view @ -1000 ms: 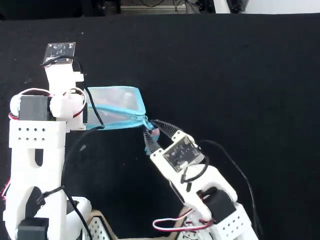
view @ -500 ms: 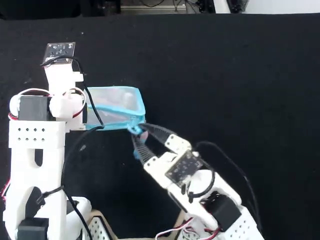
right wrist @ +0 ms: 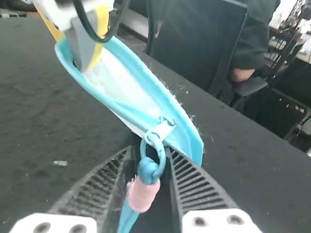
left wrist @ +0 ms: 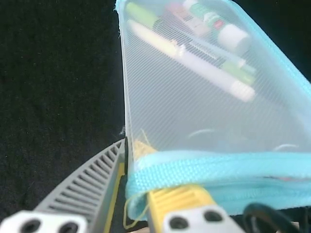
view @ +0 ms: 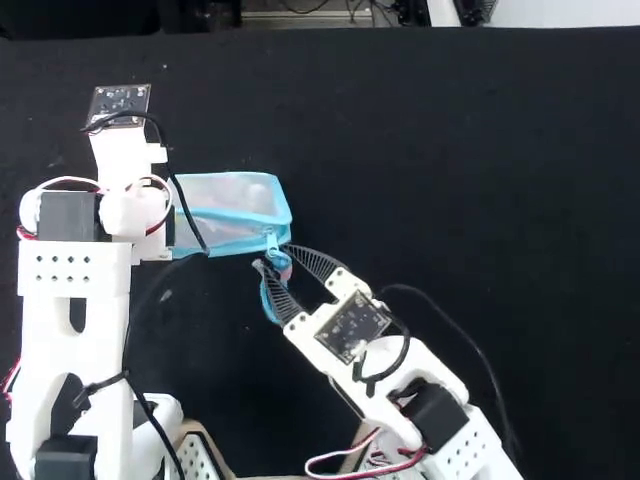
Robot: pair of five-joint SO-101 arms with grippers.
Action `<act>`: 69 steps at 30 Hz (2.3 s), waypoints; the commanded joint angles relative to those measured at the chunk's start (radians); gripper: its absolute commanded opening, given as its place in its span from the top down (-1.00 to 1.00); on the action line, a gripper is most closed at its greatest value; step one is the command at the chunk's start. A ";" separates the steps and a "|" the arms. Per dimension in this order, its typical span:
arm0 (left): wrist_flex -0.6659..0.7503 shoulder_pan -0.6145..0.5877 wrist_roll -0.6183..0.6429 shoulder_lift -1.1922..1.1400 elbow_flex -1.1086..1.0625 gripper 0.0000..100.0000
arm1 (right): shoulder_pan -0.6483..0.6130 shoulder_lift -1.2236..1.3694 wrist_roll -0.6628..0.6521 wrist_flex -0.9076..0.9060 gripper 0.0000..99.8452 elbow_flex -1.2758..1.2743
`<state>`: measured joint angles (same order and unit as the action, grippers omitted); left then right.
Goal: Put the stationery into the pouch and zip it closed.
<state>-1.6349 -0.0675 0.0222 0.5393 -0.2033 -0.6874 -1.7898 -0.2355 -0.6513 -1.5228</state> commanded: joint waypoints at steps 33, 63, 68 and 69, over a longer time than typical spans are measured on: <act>0.005 0.001 -0.008 0.028 0.027 0.93 | 0.018 -0.015 0.077 -0.017 0.79 0.050; 0.008 0.004 -0.009 0.028 0.012 0.93 | 0.018 -0.015 0.153 -0.026 0.79 0.073; 0.008 0.005 -0.009 0.028 0.012 0.93 | 0.018 -0.015 0.153 -0.100 0.79 0.124; 0.008 0.005 -0.009 0.028 0.012 0.93 | 0.018 -0.015 0.153 -0.101 0.79 0.125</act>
<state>-1.6349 -0.0675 0.0222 0.5393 -0.2033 -0.6828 -1.7898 -0.0867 -0.7250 -1.4784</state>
